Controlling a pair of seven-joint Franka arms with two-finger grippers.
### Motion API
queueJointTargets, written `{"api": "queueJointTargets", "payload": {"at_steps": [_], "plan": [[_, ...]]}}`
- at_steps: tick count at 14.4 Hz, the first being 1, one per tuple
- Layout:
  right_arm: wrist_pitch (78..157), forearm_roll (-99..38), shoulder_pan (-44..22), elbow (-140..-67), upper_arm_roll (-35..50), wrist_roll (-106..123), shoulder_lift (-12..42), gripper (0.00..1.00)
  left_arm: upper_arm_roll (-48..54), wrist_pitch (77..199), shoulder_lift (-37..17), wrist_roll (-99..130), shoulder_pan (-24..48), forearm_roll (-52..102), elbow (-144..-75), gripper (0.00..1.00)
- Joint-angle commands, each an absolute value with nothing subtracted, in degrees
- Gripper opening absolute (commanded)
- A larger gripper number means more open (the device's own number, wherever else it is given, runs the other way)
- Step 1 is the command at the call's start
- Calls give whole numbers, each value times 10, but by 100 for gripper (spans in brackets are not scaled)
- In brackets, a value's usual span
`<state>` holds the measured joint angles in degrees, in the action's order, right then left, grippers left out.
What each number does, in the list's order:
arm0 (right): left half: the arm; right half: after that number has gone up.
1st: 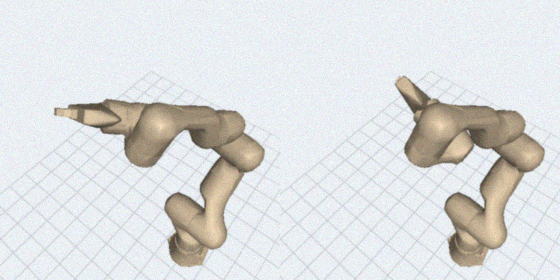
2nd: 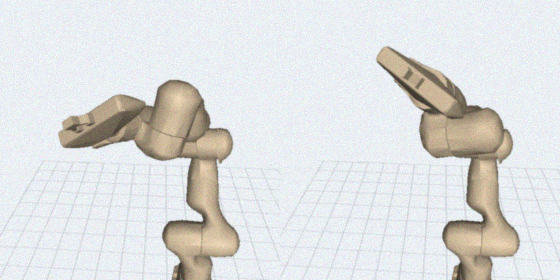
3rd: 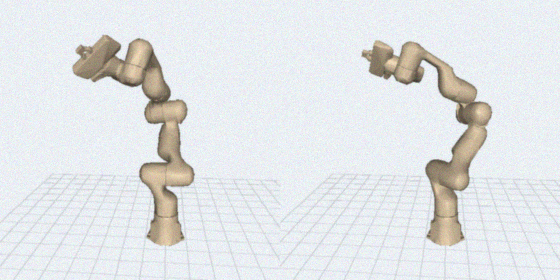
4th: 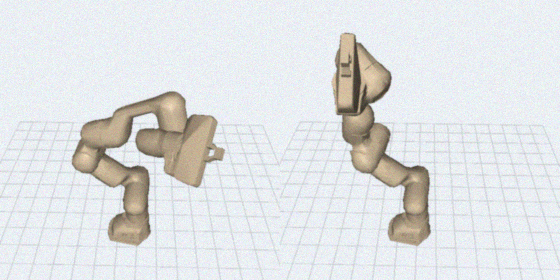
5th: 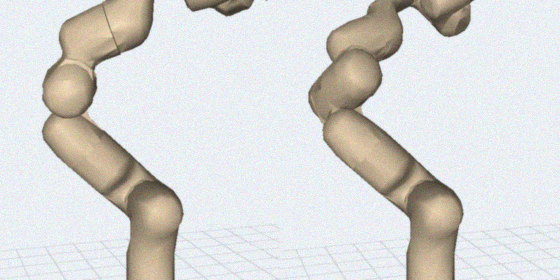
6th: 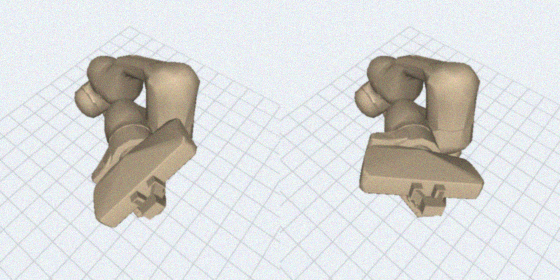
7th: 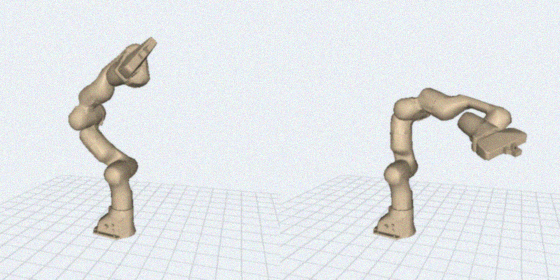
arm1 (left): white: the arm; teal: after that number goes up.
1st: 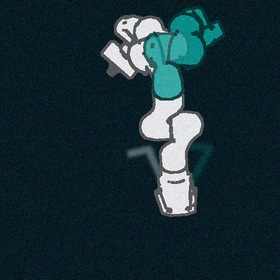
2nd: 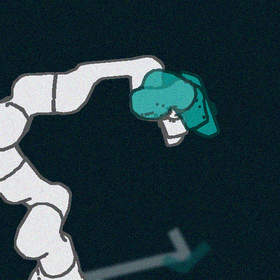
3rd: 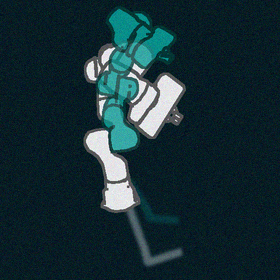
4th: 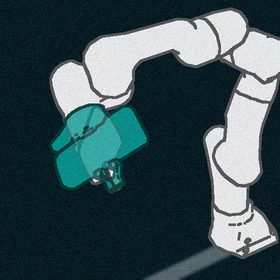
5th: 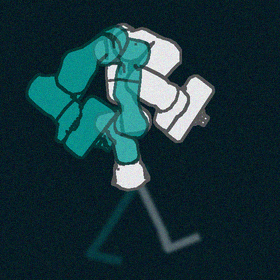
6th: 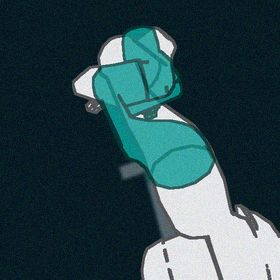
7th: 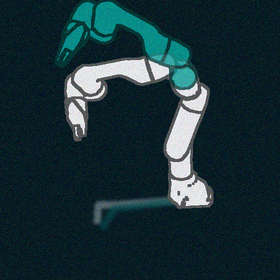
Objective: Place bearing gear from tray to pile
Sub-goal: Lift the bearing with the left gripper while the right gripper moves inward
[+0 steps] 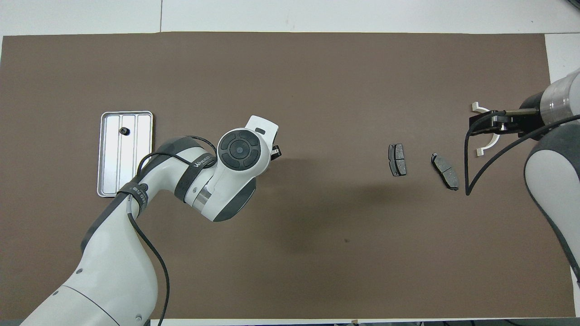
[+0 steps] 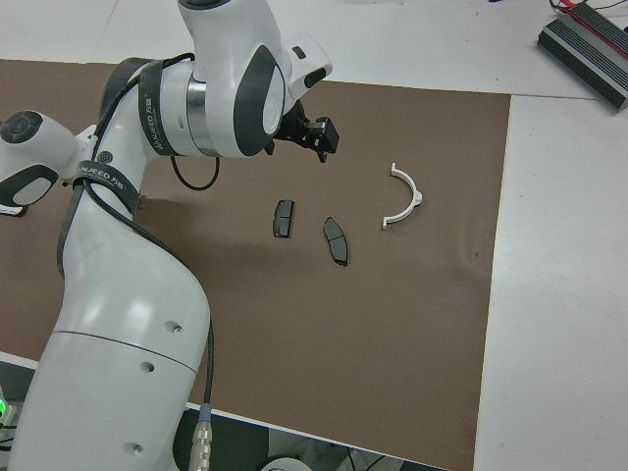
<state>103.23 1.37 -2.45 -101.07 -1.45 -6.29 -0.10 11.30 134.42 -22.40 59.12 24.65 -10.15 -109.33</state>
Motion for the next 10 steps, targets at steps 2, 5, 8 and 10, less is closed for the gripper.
{"api": "queueJointTargets", "payload": {"at_steps": [2, 5, 8, 10], "plan": [[1067, 4, -21, -1039, -11, -78, -7, 100, 102, 1361, -219, 606, 258, -120, -1107, 0], [1092, 5, -26, -1056, -11, -101, -6, 100, 102, 1362, -219, 606, 258, -123, -1107, 0], [1099, 5, -47, -1057, -11, -143, -2, 100, 102, 1360, -219, 599, 258, -125, -1102, 100], [1100, 5, -58, -1059, -11, -151, 2, 100, 102, 1340, -218, 599, 258, -125, -1090, 100]]}}
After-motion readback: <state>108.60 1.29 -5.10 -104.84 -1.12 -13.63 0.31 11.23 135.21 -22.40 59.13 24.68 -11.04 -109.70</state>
